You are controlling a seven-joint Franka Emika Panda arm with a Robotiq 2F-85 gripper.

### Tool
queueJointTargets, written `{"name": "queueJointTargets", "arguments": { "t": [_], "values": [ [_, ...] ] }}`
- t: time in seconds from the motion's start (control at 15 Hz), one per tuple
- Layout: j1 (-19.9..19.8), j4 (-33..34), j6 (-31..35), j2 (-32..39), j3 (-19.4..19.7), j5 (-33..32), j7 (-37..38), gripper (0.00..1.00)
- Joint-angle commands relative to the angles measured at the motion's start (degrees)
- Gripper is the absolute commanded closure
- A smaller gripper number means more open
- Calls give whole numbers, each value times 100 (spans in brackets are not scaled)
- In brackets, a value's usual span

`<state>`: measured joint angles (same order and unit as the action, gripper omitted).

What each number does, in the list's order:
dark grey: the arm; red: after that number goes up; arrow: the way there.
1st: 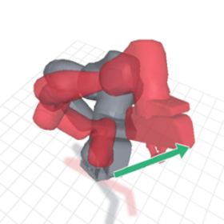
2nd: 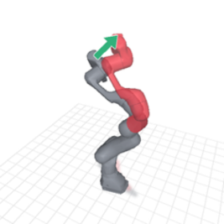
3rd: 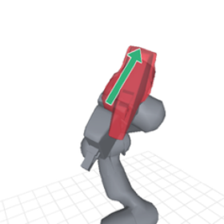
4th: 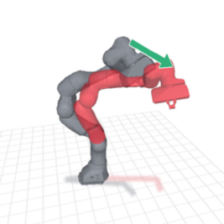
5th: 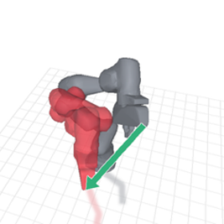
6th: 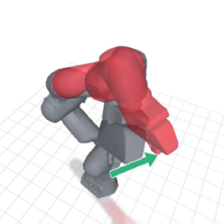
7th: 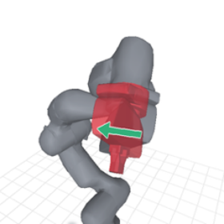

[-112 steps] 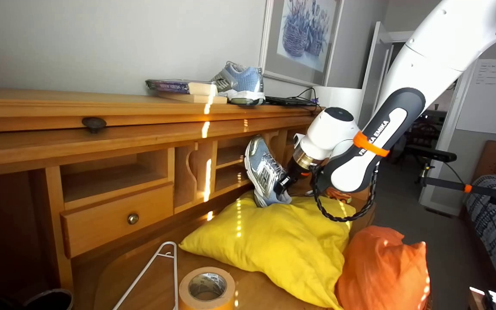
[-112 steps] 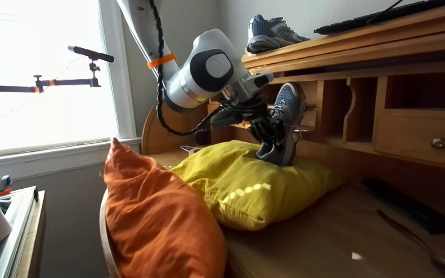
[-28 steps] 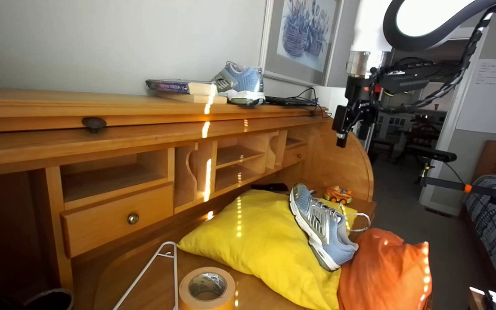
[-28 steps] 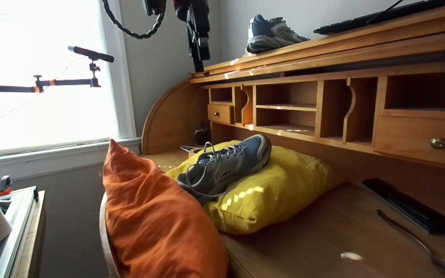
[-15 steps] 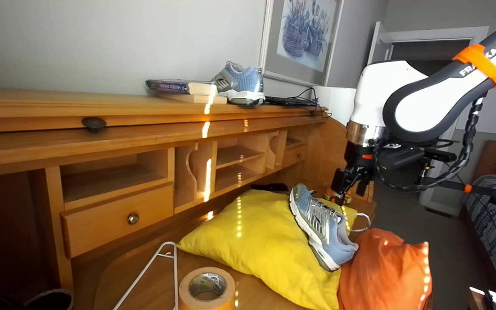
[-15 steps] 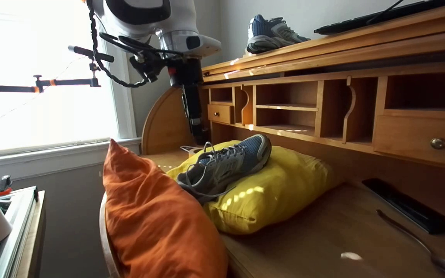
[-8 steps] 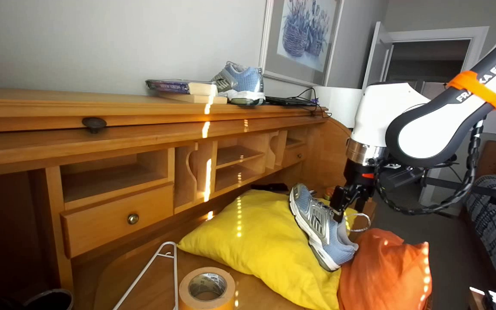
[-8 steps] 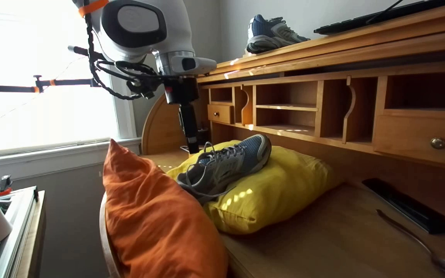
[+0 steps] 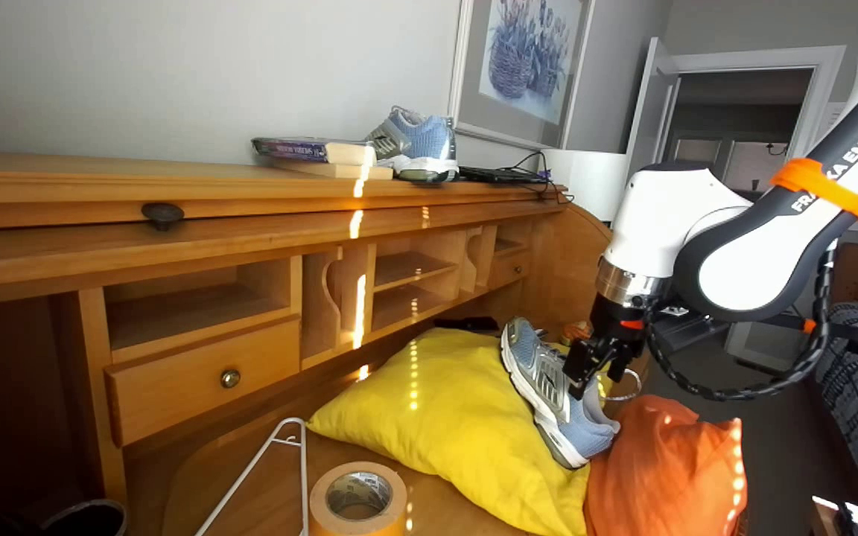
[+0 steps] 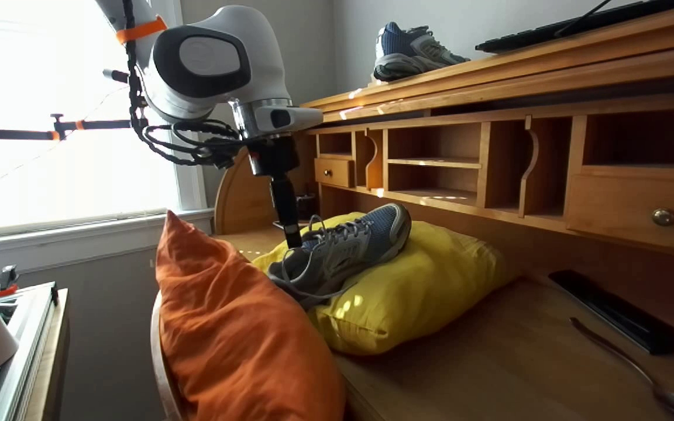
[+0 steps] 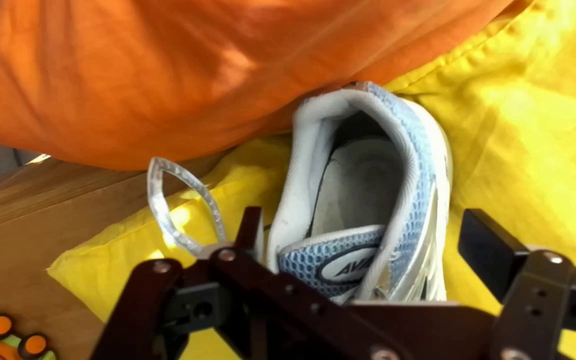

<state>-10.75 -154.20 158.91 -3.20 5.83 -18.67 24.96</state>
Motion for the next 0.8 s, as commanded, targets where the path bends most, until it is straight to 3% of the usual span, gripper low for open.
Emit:
{"name": "queueJointTargets", "arguments": {
  "t": [0.0, 0.73],
  "values": [
    [-62, -28, 425, 208, -9, -603, 675, 0],
    [-33, 214, 824, 644, 118, -2217, 2180, 0]
  ]
}}
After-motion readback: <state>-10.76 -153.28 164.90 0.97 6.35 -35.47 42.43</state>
